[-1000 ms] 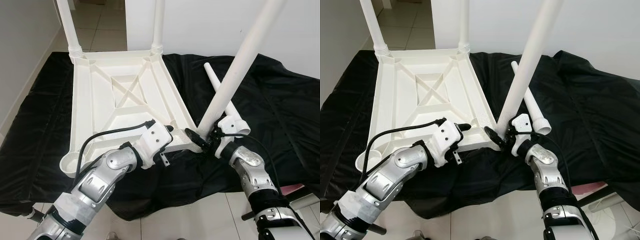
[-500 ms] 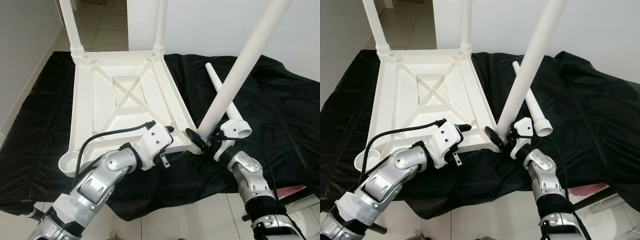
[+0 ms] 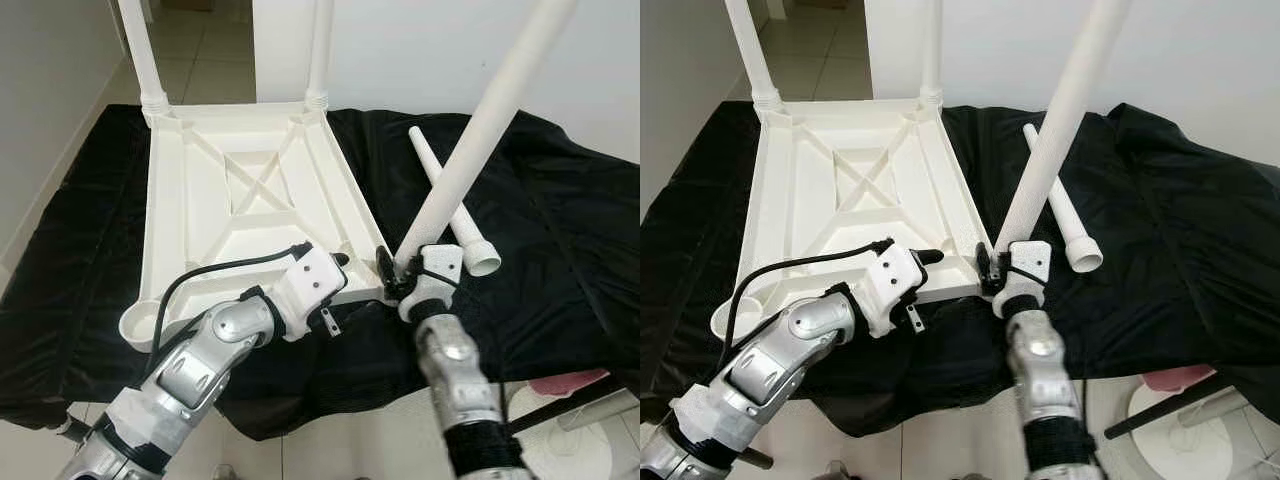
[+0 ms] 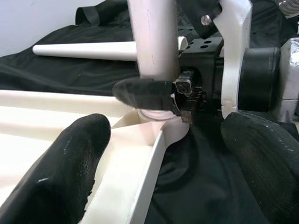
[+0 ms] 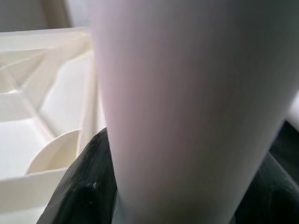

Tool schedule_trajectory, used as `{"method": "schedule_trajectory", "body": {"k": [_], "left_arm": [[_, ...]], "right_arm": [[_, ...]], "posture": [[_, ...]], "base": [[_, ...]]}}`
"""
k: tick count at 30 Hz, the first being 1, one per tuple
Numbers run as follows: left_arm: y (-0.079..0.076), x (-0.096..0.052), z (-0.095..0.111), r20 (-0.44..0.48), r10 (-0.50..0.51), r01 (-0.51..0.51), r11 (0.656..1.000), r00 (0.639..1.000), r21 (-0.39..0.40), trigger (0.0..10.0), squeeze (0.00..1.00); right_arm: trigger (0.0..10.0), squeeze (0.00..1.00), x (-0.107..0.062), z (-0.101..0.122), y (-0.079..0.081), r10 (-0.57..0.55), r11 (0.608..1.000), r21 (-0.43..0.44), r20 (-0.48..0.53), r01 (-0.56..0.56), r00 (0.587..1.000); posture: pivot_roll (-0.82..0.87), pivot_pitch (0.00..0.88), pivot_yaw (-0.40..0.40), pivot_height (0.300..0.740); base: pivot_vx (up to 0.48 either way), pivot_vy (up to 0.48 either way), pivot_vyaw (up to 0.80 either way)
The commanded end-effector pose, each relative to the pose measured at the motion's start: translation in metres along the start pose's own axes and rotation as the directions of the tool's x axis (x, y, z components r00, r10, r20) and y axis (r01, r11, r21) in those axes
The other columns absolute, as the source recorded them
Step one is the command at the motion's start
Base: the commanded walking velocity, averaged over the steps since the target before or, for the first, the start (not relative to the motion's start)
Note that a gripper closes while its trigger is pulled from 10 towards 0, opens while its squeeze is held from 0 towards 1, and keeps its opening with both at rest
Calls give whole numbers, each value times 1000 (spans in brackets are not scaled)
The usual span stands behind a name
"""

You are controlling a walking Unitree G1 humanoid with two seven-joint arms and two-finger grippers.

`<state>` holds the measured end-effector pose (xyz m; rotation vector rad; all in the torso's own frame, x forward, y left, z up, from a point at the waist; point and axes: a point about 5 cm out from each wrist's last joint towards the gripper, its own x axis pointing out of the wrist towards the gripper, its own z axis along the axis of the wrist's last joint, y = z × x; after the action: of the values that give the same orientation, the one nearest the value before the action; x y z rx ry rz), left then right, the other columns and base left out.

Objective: Building children table

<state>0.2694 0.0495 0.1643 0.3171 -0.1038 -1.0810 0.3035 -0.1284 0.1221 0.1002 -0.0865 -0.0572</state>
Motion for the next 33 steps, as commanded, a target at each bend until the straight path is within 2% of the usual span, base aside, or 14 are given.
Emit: {"method": "schedule_trajectory", "body": {"k": [1,2,3,5,11,12,15,16,22,26,32,33], "left_arm": [[-9,0,0,-8,-120,120,993,993,1,10000,0],[-9,0,0,-7,-120,120,993,993,0,10000,0],[-9,0,0,-7,-120,120,993,993,0,10000,0],[-9,0,0,-7,-122,122,993,993,-2,10000,0],[-10,0,0,-7,-125,125,992,992,-2,10000,0],[-9,0,0,-8,-123,123,992,992,-3,10000,0],[-9,0,0,-8,-121,121,993,993,-3,10000,0],[-9,1,0,-8,-120,120,993,993,-4,10000,0],[-15,4,0,-7,-127,127,992,992,-5,10000,0],[-15,5,1,-5,-124,124,992,992,-6,10000,0],[-14,5,1,-6,-125,125,992,992,-5,10000,0],[-14,5,1,-9,-130,130,992,992,-4,10000,0]], "right_arm": [[10000,0,-10,-20,1,-31,999,11,-98,33,995],[10000,0,-12,-20,13,37,999,31,-96,-34,995],[10000,0,-12,-20,13,37,999,31,-96,-34,995],[10000,0,-14,-17,25,117,992,50,-81,-113,990],[10000,0,-14,-14,19,110,993,59,-89,-105,990],[10000,71,-14,-13,20,108,993,60,-90,-103,990],[10000,71,-14,-12,21,106,993,61,-91,-101,990],[10000,1000,-15,-11,21,116,992,57,-89,-111,989],[10000,1000,-15,-4,11,190,981,60,-59,-186,980],[10000,1000,-14,2,-5,203,979,20,-30,-202,979],[10000,1000,-12,6,-15,277,961,-24,-6,-277,961],[10000,396,-10,11,-24,314,949,-45,16,-313,949]], "posture": [[-4,59,-66,740],[-3,60,-65,740],[-3,60,-65,740],[-6,62,-63,740],[-2,68,-65,740],[-2,68,-65,740],[-2,68,-65,740],[-4,74,-66,740],[-10,82,-68,740],[-16,88,-68,740],[-19,87,-67,740],[-19,85,-65,740]], "base": [[0,0,0],[0,0,0],[0,0,0],[0,0,0],[0,0,0],[0,0,0],[0,0,0],[0,0,0],[0,0,0],[0,0,0],[0,0,0],[0,0,0]]}}
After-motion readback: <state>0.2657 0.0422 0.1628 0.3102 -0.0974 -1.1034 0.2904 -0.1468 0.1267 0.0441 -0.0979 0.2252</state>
